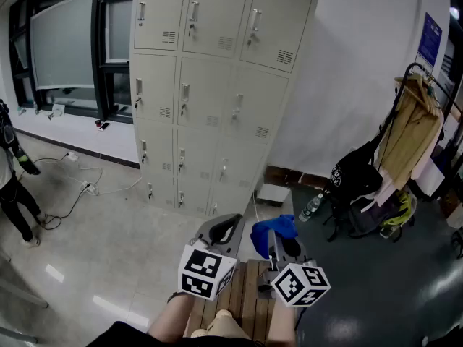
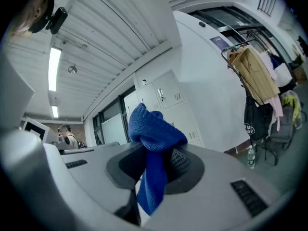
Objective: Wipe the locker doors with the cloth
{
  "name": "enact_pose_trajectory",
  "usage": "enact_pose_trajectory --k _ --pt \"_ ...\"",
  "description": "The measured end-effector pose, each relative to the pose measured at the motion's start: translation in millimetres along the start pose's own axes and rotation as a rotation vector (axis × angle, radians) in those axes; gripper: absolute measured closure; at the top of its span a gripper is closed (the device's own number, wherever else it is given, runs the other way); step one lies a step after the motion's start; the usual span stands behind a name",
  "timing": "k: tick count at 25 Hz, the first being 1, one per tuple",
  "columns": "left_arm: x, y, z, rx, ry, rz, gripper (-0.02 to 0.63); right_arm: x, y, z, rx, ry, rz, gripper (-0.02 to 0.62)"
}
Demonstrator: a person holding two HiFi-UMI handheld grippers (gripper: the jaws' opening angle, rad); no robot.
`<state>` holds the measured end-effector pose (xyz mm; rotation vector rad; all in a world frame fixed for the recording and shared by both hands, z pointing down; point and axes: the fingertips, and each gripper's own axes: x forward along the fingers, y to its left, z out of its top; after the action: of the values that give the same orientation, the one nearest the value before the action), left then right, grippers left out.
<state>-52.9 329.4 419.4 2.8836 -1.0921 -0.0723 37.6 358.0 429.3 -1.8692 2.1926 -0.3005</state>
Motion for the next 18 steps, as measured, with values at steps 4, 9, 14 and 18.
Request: enact_pose_trajectory --k 4,9,14,18 --pt "11.6 9.2 -6.8 -0.004 0.016 0.014 0.597 11.7 -10.8 -0.4 0.004 -0.006 -0.012 0.520" --pt "42.6 29.2 -14.3 0.041 0.027 0.034 0.597 49.1 -31.1 -1.1 -0.021 -0.003 -0.023 0.520" --pt "91.0 69.2 -7.9 0.016 0.017 0.079 0.597 108.7 -51.7 15.3 -0.042 -0.022 0.000 0.520" --pt "135.4 94.1 4.4 0.029 0.008 0.100 0.597 156.5 -67.2 33.8 -0.054 -0.032 0.039 0.520"
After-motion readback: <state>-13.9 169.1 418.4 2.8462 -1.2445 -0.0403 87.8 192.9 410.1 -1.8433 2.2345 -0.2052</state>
